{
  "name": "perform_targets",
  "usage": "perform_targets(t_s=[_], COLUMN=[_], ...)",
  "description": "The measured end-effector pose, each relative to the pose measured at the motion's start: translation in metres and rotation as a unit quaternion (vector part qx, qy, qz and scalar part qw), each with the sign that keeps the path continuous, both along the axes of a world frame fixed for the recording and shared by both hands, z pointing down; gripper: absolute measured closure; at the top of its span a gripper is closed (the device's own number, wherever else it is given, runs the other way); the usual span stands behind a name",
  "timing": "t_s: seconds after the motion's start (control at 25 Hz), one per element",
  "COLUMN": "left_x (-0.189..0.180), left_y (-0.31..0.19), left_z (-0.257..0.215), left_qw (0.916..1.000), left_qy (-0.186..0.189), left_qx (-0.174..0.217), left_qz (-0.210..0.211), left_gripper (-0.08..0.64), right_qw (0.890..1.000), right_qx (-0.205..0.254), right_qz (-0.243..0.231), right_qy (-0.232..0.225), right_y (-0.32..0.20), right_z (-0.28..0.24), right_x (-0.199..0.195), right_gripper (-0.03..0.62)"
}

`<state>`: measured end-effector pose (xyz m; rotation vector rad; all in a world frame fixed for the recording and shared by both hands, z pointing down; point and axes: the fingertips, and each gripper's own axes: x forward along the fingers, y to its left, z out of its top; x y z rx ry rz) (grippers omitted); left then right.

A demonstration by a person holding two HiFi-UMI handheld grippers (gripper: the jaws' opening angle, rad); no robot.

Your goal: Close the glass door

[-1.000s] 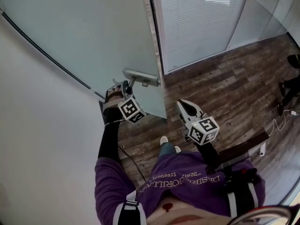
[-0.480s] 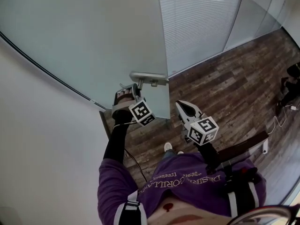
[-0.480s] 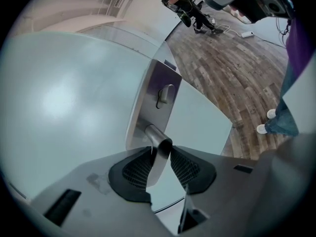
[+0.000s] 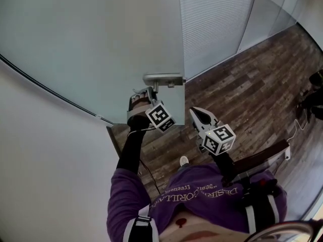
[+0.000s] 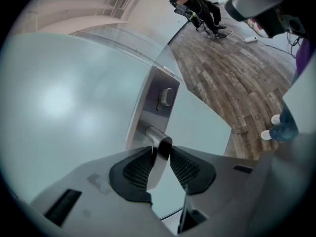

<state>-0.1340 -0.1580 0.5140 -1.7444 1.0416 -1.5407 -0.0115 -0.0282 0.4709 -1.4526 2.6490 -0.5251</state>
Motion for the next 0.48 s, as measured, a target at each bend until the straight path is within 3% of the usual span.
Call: perform_targets(t_s=[0.48], left_x=[0.017], left_y=[-0.054], left_z=[-0.005], left_qw=[0.9995], left_qy=[0.031], left_qx=[-0.008], left_qz=[0.004], left_gripper=[0.445], right_qw=[0.999], right_qx=[-0.024], right_qz=[0.038], right_qy=[0.004], right_y=[-0.022], right_z=[0.014], right_x=[0.006], right_gripper=[0.595])
